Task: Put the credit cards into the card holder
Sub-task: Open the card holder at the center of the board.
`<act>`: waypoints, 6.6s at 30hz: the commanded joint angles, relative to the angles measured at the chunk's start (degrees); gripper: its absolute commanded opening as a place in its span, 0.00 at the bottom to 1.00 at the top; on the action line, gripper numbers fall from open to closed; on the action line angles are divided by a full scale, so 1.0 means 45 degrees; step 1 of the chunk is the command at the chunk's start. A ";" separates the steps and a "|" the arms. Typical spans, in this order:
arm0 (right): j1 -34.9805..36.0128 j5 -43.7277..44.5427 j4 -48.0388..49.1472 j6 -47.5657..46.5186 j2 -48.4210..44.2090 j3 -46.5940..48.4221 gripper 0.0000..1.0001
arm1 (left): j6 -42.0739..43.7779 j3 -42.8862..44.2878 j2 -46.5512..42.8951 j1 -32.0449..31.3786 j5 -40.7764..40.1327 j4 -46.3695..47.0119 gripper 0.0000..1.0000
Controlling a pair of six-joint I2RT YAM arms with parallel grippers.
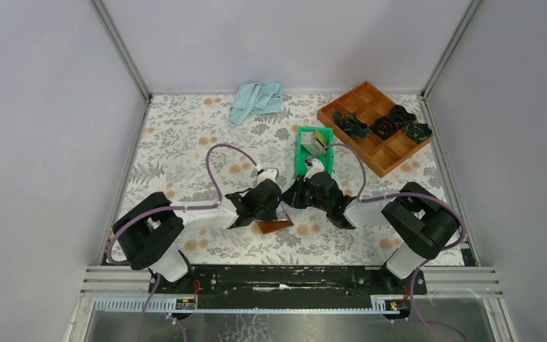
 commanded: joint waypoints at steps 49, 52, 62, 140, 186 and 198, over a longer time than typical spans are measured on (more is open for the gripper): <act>0.0802 0.1050 -0.0432 -0.0304 0.4473 0.2642 0.00 | -0.0559 -0.1105 -0.1870 -0.0926 -0.1366 -0.2472 0.13; 0.0862 0.1163 -0.0455 -0.0214 0.4547 0.2573 0.00 | -0.0802 -0.1182 -0.2228 -0.1033 -0.1513 -0.2819 0.14; 0.1020 0.1401 -0.0386 0.0028 0.4367 0.2134 0.00 | -0.1813 -0.1802 -0.2825 -0.1493 -0.1713 -0.3352 0.14; 0.1245 0.1595 -0.2153 -0.3166 0.1483 0.3072 0.20 | -0.4276 0.0487 -0.0734 -0.3051 -0.5651 -0.7540 0.13; 0.1526 -0.0722 -0.1337 -0.3303 0.2000 0.3628 0.25 | -0.3259 0.0645 -0.0750 -0.1584 -0.6562 -0.6704 0.13; 0.1544 -0.2123 -0.1111 -0.3456 0.3470 0.5139 0.27 | -0.3223 0.0870 -0.0500 -0.1568 -0.6609 -0.6618 0.13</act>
